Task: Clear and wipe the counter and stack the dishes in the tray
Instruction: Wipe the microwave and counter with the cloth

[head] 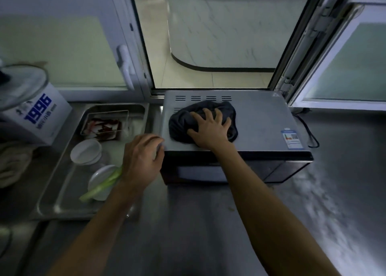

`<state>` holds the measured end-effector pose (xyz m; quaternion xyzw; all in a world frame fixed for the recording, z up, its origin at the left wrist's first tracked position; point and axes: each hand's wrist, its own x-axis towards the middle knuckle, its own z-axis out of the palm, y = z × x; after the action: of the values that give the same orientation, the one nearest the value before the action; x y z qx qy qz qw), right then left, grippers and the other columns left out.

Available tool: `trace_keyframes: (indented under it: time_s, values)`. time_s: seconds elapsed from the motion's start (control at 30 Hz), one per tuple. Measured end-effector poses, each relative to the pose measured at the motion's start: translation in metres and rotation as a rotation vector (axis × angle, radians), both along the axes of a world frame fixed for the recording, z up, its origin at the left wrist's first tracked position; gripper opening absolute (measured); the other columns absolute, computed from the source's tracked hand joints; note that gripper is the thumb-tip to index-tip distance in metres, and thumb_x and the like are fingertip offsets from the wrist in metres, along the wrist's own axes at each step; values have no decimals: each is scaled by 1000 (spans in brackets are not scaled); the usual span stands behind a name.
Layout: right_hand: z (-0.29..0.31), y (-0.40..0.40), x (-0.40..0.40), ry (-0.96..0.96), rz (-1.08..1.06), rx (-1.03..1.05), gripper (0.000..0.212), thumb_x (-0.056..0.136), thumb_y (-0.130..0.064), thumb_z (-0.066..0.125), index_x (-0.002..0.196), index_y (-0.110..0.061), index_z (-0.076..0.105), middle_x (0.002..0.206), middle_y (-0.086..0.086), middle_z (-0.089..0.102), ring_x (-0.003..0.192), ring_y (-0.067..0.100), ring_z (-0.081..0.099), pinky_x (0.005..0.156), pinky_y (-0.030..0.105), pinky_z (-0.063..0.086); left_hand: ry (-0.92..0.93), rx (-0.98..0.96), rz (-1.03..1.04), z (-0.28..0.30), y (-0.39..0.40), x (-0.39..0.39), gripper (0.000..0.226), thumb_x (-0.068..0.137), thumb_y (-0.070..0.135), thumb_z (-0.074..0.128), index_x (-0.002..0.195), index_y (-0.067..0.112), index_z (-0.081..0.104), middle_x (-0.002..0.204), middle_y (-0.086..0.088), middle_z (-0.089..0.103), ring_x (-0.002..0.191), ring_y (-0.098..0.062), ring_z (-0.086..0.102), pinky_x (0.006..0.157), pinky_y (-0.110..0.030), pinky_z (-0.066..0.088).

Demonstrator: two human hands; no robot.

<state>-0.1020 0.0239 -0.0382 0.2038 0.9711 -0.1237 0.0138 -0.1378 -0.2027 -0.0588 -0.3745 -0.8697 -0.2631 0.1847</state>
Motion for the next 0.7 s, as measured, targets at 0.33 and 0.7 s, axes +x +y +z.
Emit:
trace_keyframes:
  time_s: [0.33, 0.7]
  values:
    - [-4, -61, 13, 39, -9, 24, 63, 91, -59, 46, 148, -43, 26, 161, -2, 17, 149, 32, 1, 116, 65, 5, -88, 29, -77, -1, -36, -24, 29, 88, 18, 63, 116, 14, 66, 113, -2, 67, 106, -25, 59, 88, -43, 48]
    - [-47, -45, 133, 342, -369, 155, 61, 87, -37, 63, 144, -32, 41, 154, 5, 35, 148, 37, 13, 114, 66, 17, -60, -55, -383, 10, 30, 11, 29, 90, 16, 62, 119, 14, 66, 118, -1, 64, 113, -24, 55, 90, -44, 46]
